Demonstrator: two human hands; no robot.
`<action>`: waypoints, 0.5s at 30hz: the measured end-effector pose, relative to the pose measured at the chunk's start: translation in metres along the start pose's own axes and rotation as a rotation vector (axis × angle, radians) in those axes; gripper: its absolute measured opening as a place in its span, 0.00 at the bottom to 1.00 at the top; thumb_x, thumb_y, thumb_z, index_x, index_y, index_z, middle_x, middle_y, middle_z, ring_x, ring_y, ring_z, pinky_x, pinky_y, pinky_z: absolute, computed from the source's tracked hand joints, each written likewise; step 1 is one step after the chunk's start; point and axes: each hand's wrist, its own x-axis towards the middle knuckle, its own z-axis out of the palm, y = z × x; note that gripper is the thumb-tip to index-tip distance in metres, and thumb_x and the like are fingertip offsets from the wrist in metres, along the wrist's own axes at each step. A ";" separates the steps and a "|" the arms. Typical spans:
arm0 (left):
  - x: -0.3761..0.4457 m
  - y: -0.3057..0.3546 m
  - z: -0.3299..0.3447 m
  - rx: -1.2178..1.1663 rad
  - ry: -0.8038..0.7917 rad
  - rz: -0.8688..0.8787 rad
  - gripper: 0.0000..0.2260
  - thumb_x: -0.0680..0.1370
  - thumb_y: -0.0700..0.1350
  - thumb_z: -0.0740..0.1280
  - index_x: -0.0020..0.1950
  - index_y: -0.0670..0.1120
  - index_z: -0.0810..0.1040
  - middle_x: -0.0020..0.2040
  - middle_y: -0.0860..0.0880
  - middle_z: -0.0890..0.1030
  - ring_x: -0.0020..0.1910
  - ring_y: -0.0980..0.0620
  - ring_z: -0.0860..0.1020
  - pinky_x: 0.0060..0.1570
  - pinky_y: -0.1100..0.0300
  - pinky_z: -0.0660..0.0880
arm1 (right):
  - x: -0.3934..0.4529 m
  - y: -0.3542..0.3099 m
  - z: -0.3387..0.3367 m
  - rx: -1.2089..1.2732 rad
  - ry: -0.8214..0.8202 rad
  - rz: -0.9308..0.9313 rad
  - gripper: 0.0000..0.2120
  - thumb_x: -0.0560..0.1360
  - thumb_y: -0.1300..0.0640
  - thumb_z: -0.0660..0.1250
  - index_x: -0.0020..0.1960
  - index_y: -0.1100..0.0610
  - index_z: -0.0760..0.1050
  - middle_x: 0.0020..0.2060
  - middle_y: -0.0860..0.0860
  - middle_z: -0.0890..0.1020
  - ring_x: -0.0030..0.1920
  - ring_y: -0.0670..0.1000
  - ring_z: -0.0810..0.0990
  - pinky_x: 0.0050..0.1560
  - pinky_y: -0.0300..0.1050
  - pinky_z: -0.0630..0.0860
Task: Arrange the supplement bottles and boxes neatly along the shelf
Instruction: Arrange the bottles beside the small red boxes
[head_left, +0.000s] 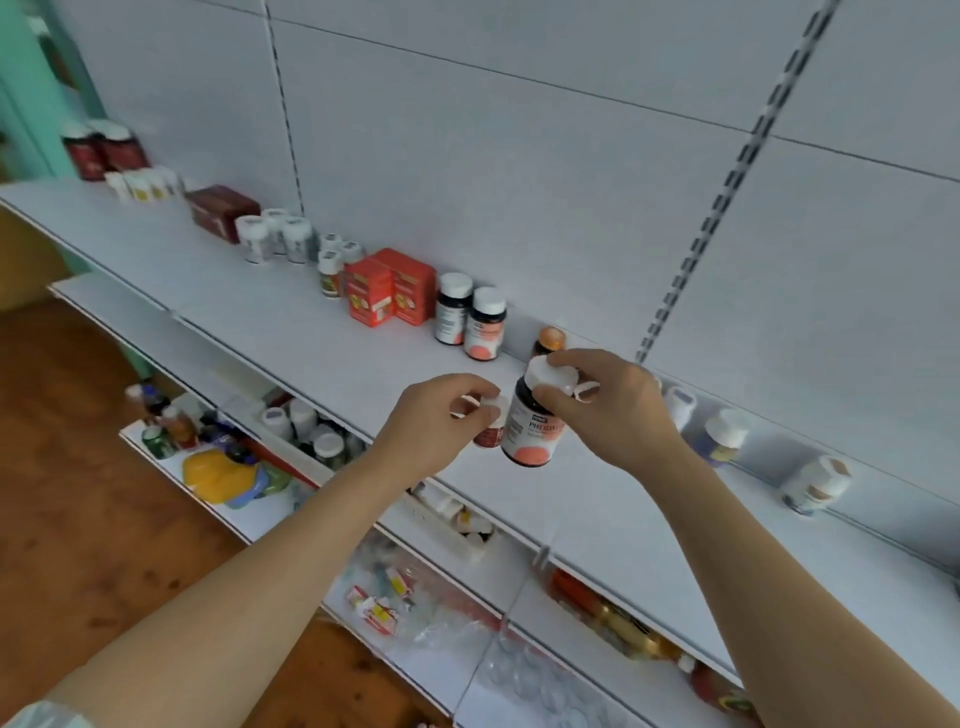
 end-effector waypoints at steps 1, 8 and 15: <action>0.009 -0.006 -0.010 0.011 0.018 -0.006 0.07 0.77 0.48 0.71 0.53 0.56 0.81 0.47 0.61 0.81 0.45 0.66 0.79 0.42 0.75 0.71 | 0.013 -0.004 0.009 -0.002 -0.002 -0.014 0.17 0.71 0.44 0.74 0.59 0.44 0.80 0.50 0.42 0.80 0.47 0.46 0.79 0.49 0.39 0.74; 0.074 -0.042 -0.071 0.056 0.120 -0.017 0.08 0.76 0.48 0.72 0.54 0.55 0.82 0.47 0.60 0.82 0.45 0.64 0.79 0.49 0.68 0.74 | 0.099 -0.022 0.065 -0.035 -0.016 -0.063 0.19 0.71 0.47 0.74 0.61 0.48 0.80 0.55 0.47 0.82 0.52 0.51 0.80 0.58 0.52 0.76; 0.123 -0.080 -0.103 0.076 0.102 0.056 0.09 0.76 0.46 0.71 0.55 0.55 0.81 0.45 0.65 0.79 0.44 0.64 0.78 0.48 0.68 0.74 | 0.150 -0.033 0.115 -0.126 -0.063 0.001 0.19 0.72 0.48 0.73 0.62 0.47 0.79 0.54 0.48 0.83 0.51 0.50 0.81 0.51 0.42 0.75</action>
